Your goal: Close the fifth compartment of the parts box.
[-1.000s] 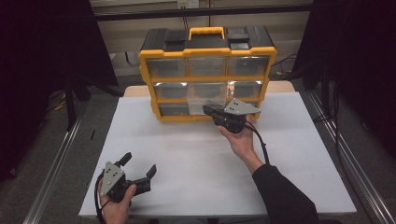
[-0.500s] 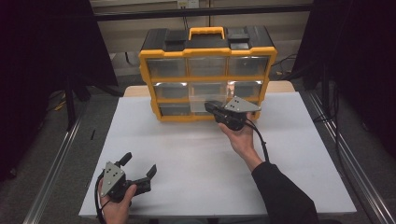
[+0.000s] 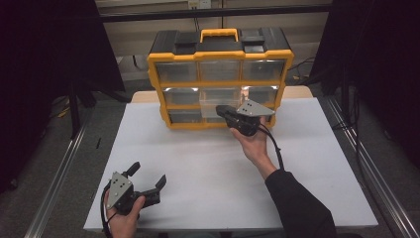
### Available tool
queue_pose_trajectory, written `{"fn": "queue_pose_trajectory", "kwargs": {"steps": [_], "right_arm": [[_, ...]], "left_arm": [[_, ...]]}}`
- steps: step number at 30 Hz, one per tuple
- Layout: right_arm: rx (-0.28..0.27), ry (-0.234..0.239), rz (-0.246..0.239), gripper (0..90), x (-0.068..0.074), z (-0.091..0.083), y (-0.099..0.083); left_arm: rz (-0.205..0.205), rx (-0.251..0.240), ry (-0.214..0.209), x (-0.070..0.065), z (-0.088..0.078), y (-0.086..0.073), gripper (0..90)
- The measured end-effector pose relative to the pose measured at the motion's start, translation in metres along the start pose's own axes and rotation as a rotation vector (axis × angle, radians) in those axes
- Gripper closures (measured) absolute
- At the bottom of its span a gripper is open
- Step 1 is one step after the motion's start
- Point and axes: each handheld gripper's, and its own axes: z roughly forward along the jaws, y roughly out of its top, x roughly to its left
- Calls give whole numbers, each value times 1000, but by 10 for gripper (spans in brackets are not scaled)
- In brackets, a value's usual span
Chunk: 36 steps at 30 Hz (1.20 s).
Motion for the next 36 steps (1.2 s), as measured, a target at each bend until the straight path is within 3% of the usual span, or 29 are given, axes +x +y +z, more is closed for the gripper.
{"fn": "queue_pose_trajectory", "kwargs": {"steps": [36], "right_arm": [[-8, -49, 1, 900, -14, 9, 6]], "left_arm": [[-9, -6, -7, 1, -1, 1, 30]]}}
